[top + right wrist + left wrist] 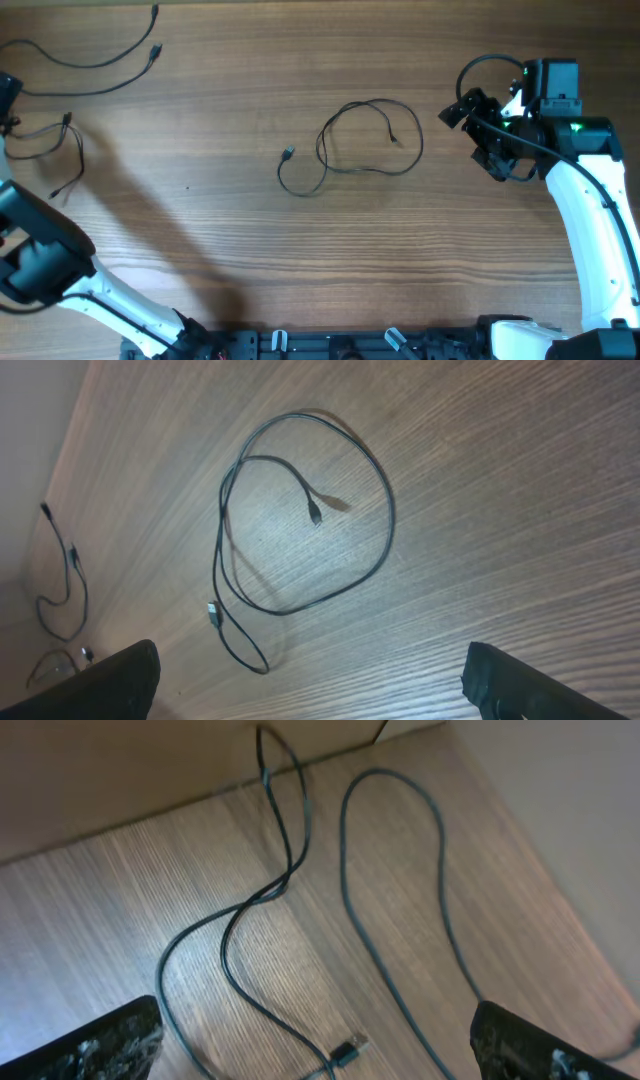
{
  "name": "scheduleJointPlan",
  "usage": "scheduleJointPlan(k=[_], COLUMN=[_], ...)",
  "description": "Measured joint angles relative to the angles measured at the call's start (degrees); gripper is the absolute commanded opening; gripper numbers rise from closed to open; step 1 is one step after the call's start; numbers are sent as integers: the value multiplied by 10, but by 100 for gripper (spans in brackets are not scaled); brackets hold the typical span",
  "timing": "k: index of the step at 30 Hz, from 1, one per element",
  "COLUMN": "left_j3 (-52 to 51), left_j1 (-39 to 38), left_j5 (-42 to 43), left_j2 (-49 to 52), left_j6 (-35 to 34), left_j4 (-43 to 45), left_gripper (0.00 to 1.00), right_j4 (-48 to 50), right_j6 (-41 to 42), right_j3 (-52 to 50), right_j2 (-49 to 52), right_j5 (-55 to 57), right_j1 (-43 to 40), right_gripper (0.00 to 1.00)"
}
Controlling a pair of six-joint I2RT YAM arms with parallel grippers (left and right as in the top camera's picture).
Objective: Untangle cables
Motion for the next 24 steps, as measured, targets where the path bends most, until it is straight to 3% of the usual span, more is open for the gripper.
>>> scheduleJointPlan(k=[6,13,14,16,17,19,20,21,24], left_j3=[0,0,0,0,0,3,4,5,10], left_j1=[-1,-3,-4,-5,-5,-6,-7,-7,-12], left_j5=[-19,-51,-61,-71,-76,-84,-87,-93,-98], left_j2=[97,125,130,130,130,130,130,131,131], left_j6=[-6,-8,-6,-8,-6,-4,-6,-7,-10], left_j4=[28,-3,-9,-14,-26,-40,-47,-58,-83], left_gripper=[100,96,82,73,63,22,8,4,4], right_j4=[0,0,0,0,0,0,0,0,0], right_j6=[0,0,0,0,0,0,0,0,0], right_j3=[0,0,0,0,0,0,0,0,0], right_j2=[0,0,0,0,0,0,0,0,0], right_j5=[0,0,0,0,0,0,0,0,0], right_j1=[0,0,0,0,0,0,0,0,0], right_gripper=[100,100,100,100,100,100,100,100,100])
